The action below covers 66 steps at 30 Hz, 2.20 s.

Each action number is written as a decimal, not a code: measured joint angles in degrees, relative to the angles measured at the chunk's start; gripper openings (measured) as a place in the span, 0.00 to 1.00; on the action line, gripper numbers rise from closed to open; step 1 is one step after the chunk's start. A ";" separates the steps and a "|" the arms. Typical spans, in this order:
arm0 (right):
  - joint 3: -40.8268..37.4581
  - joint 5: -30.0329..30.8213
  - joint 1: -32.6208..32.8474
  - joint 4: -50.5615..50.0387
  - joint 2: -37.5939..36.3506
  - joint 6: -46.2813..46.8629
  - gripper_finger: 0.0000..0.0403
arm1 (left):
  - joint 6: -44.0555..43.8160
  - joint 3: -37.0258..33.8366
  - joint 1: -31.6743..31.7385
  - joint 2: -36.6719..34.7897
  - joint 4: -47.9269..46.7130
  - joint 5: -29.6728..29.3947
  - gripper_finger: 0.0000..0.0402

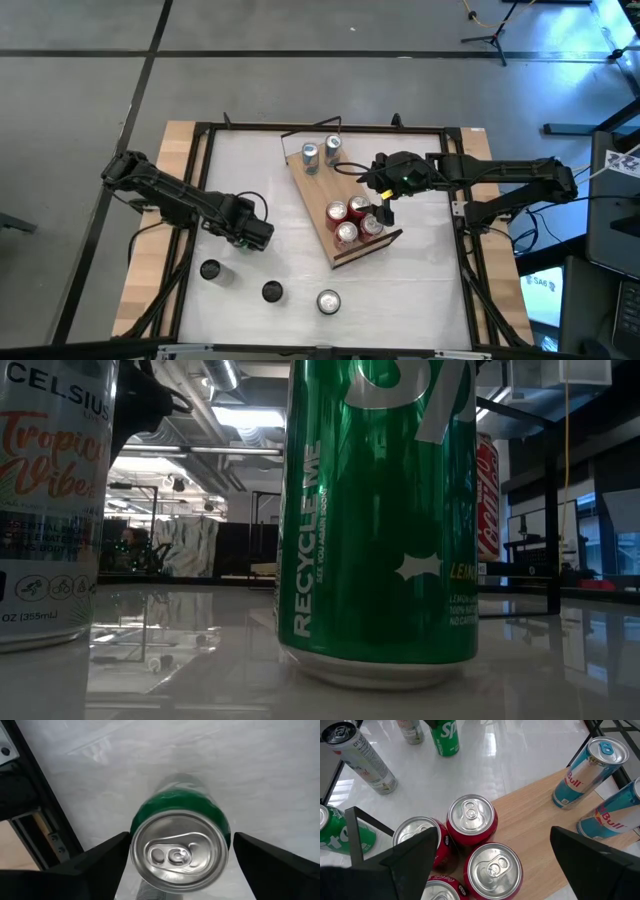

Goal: Place canned beverage on shelf
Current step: Put the left green soda can on the shelf

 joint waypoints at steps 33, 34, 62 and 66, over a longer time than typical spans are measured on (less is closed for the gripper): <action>0.01 0.00 0.00 0.02 0.00 0.00 0.94 | 54.98 0.00 4.59 0.02 10.05 -9.14 0.68; 0.01 0.00 0.00 0.02 0.00 0.00 0.94 | 57.25 -0.01 5.13 0.04 10.77 -9.15 0.68; 0.01 0.00 0.00 0.04 0.00 0.00 0.94 | 91.52 -0.02 9.05 0.04 14.46 -9.12 0.68; 0.02 0.00 0.00 0.04 0.00 0.00 0.94 | 91.51 -0.02 9.05 0.04 14.46 -9.12 0.68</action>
